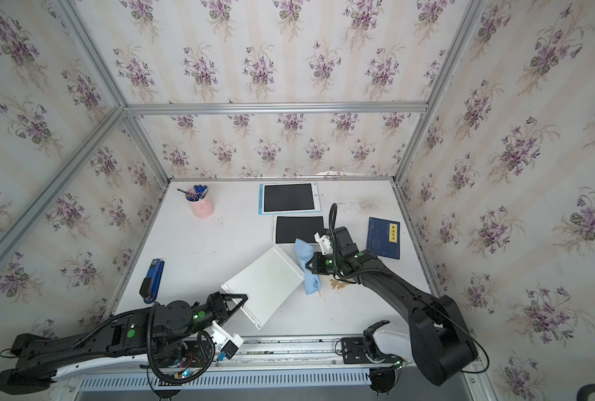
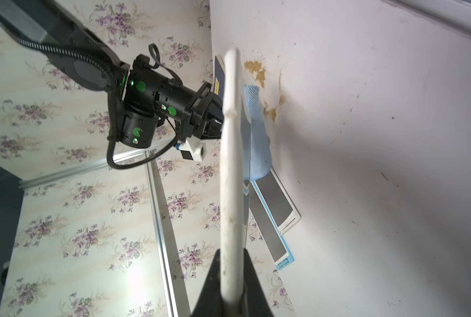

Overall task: Wipe the drawing tablet
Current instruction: Wipe the dirt from the drawing tablet.

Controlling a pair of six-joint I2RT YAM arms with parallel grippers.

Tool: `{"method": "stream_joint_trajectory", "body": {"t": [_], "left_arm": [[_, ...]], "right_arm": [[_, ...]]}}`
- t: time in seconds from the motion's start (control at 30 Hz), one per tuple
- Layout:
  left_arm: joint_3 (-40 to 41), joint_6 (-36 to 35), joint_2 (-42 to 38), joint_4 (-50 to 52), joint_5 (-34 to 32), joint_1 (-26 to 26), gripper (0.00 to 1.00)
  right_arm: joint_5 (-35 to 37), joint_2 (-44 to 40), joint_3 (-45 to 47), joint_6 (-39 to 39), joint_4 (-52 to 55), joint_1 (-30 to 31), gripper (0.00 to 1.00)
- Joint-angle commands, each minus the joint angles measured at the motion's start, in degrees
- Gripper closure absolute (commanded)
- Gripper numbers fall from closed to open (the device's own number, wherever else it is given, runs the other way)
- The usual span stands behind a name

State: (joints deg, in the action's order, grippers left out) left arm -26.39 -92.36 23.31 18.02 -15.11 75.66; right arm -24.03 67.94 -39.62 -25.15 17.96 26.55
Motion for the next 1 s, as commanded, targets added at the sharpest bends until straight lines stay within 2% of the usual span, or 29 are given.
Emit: {"method": "stream_joint_trajectory", "body": {"t": [0.0, 0.1, 0.27, 0.33, 0.4, 0.43, 0.5, 0.57, 0.6, 0.63, 0.67, 0.87, 0.97], "left_arm": [[-6.51, 18.22, 2.92, -5.4, -5.57, -0.08, 1.0], [-18.85, 40.06, 10.42, 2.2, -11.97, -1.75, 1.0], [-33.74, 68.06, 21.06, 16.68, -2.95, -10.99, 1.0], [-37.8, 77.37, 24.46, 21.57, 9.06, -19.61, 1.0], [-40.1, 85.23, 28.16, 24.85, 28.1, -31.87, 1.0], [-40.35, 88.17, 29.7, 25.37, 35.58, -36.58, 1.0], [-38.51, 95.83, 32.51, 23.63, 53.84, -47.98, 1.0], [-32.22, 108.49, 33.42, 13.05, 72.57, -58.76, 1.0], [-26.94, 118.17, 33.47, 3.41, 80.12, -63.17, 1.0], [-22.11, 126.28, 33.47, -6.21, 84.27, -66.03, 1.0], [-19.33, 130.92, 33.13, -10.56, 85.56, -67.5, 1.0], [-16.05, 129.06, 30.48, -6.04, 83.36, -68.1, 1.0], [-15.09, 127.89, 30.38, -4.48, 82.33, -68.18, 1.0]], "right_arm": [[13.77, -6.71, -1.97, -0.89, 3.22, -0.12, 1.0], [21.47, -12.85, -3.21, -1.16, 5.09, -0.15, 1.0], [24.44, -15.4, -4.24, -1.31, 6.21, -0.15, 1.0], [25.16, -14.96, -4.5, -1.48, 6.73, -0.13, 1.0], [25.27, -14.44, -4.59, -1.48, 6.77, -0.11, 1.0], [25.25, -14.19, -4.59, -1.52, 6.83, -0.15, 1.0], [24.97, -13.92, -4.6, -1.4, 6.66, -0.15, 1.0], [24.45, -13.74, -4.59, -1.21, 6.37, -0.13, 1.0], [23.77, -13.45, -4.68, -0.93, 6.23, -0.12, 1.0], [22.88, -13.04, -4.94, -0.58, 6.3, -0.1, 1.0], [22.05, -12.71, -5.08, -0.23, 6.24, -0.11, 1.0], [12.62, -9.59, -3.96, 1.23, 1.63, 2.31, 1.0], [14.37, -5.68, -6.04, 1.33, 1.25, 8.61, 1.0]]}}
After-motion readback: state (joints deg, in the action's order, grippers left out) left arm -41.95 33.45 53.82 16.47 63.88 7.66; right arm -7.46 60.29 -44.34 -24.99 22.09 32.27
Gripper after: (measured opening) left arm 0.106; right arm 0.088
